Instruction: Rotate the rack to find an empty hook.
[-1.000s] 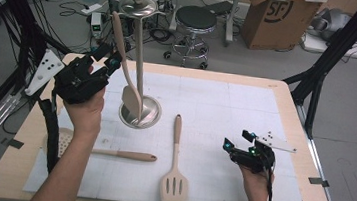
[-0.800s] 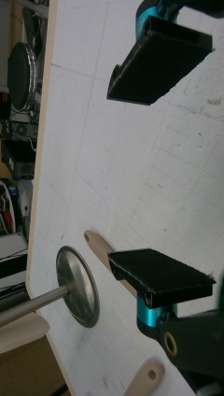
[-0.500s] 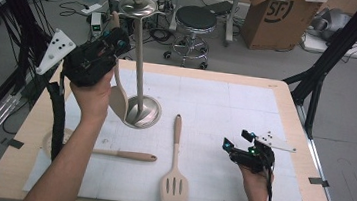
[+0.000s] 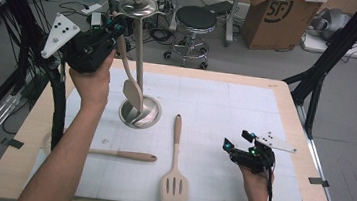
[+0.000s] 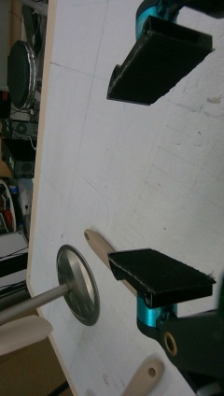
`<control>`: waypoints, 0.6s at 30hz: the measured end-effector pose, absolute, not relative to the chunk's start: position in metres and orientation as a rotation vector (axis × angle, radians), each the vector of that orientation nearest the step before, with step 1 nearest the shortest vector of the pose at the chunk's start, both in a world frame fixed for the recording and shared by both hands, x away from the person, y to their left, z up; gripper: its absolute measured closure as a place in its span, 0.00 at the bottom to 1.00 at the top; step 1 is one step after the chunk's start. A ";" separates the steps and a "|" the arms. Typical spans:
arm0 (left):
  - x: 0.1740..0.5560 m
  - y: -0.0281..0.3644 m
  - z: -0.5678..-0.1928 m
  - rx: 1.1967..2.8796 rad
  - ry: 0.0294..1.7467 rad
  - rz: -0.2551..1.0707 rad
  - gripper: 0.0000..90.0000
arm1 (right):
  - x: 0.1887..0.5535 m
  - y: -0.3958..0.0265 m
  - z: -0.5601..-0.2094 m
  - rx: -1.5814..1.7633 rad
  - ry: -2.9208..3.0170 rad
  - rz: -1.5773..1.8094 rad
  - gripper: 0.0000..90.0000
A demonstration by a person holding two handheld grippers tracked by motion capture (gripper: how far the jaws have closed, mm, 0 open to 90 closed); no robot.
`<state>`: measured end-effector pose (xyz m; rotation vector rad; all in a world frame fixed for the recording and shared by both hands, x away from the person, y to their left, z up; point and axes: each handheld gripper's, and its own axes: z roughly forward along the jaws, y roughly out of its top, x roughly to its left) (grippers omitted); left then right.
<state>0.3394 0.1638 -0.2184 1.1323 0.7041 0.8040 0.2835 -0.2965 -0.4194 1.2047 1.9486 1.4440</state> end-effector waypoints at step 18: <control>0.353 0.177 -0.219 1.087 0.747 0.802 1.00 | 0.283 -0.297 -0.420 1.204 1.948 1.446 0.20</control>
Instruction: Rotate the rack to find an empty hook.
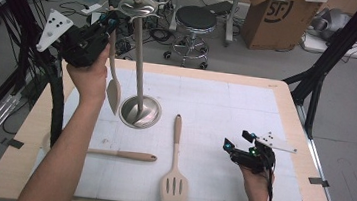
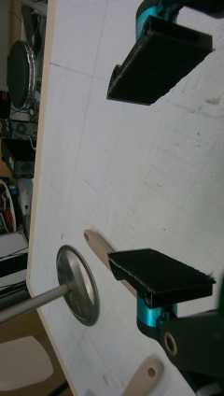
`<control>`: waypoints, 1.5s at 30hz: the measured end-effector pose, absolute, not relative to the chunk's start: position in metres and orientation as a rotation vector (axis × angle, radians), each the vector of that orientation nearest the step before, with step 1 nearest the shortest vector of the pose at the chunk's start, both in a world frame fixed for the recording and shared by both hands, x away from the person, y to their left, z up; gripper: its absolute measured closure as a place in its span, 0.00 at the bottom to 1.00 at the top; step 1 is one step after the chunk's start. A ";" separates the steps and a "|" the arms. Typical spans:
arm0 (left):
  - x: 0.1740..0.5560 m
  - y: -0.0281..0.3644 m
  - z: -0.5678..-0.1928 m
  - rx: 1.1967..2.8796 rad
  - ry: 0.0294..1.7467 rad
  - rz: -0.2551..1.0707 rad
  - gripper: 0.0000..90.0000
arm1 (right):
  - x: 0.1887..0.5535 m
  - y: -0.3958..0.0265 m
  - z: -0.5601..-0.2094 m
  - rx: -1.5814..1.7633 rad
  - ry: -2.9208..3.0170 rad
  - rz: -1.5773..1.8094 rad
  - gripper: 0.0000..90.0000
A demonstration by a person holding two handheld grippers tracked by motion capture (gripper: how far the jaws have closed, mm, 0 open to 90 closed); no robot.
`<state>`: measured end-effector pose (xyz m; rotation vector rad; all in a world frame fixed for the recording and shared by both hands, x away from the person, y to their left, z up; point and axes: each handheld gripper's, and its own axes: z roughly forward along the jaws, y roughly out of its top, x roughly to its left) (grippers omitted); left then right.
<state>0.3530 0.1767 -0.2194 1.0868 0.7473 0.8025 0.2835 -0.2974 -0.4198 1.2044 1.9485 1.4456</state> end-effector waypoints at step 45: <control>0.337 0.156 -0.217 1.056 0.761 0.810 1.00 | 0.282 -0.298 -0.419 1.199 1.939 1.453 0.20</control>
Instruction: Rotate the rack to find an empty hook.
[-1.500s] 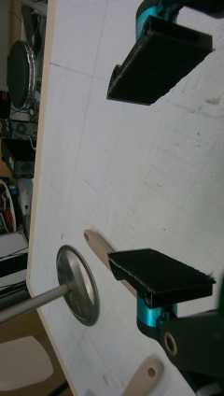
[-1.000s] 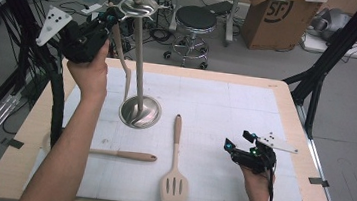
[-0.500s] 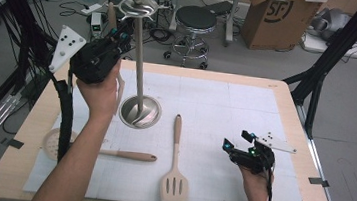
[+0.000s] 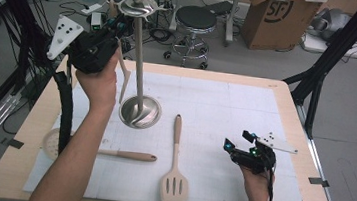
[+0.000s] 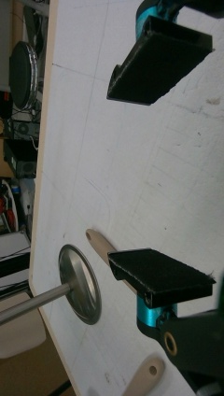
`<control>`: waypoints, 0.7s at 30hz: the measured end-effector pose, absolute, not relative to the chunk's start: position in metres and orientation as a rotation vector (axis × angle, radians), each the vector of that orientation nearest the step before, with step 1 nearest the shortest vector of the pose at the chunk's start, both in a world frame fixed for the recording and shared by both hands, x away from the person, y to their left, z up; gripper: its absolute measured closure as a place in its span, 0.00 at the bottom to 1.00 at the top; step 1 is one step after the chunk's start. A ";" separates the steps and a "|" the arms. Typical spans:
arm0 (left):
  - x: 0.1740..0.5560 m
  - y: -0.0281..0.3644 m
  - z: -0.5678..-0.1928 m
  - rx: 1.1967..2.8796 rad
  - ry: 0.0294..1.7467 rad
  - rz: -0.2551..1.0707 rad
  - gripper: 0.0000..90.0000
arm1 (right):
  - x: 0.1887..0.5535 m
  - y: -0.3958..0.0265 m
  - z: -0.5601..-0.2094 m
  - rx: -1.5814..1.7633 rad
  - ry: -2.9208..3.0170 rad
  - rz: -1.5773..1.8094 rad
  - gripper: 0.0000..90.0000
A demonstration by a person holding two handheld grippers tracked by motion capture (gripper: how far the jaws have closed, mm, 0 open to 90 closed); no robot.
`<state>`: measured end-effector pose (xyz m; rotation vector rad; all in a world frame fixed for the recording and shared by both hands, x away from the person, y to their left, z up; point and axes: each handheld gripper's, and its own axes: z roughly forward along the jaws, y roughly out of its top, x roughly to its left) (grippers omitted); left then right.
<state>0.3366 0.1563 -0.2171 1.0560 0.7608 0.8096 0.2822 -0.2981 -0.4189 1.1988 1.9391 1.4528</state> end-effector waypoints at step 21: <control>0.347 0.164 -0.220 1.068 0.815 0.770 1.00 | 0.282 -0.297 -0.419 1.198 1.947 1.446 0.20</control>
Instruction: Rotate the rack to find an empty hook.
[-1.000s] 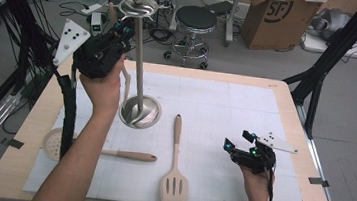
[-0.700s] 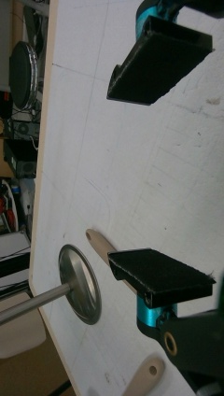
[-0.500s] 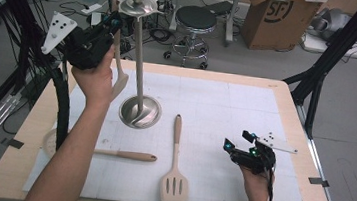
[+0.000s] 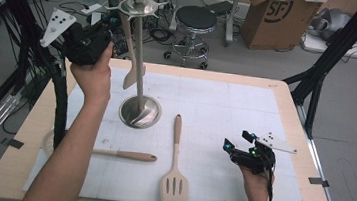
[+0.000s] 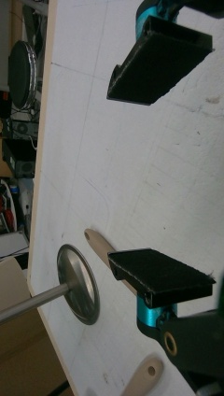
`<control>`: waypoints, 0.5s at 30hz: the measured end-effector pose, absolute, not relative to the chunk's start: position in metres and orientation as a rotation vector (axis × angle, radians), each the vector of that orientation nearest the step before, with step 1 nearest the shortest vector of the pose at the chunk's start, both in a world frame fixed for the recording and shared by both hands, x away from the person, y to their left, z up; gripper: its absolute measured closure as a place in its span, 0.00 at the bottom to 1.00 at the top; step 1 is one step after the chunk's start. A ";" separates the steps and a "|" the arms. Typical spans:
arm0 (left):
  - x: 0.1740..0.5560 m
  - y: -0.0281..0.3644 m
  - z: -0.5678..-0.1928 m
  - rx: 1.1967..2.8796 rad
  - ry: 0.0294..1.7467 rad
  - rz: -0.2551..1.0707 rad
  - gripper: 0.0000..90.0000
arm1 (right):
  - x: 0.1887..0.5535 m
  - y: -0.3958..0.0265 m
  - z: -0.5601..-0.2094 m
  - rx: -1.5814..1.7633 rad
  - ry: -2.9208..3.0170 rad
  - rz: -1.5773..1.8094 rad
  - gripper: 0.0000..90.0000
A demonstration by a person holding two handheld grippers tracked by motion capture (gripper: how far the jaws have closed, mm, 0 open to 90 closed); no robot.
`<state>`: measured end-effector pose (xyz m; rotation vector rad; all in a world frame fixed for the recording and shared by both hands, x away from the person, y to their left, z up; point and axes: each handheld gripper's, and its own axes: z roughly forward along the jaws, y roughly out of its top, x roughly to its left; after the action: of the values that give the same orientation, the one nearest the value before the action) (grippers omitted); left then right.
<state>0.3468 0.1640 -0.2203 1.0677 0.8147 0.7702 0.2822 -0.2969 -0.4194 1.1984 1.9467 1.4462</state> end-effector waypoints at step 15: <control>0.330 0.121 -0.221 1.108 0.724 0.814 1.00 | 0.282 -0.297 -0.420 1.201 1.947 1.448 0.20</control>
<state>0.3301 0.1211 -0.2211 1.1079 0.7240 0.8137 0.2823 -0.2969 -0.4197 1.2010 1.9474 1.4480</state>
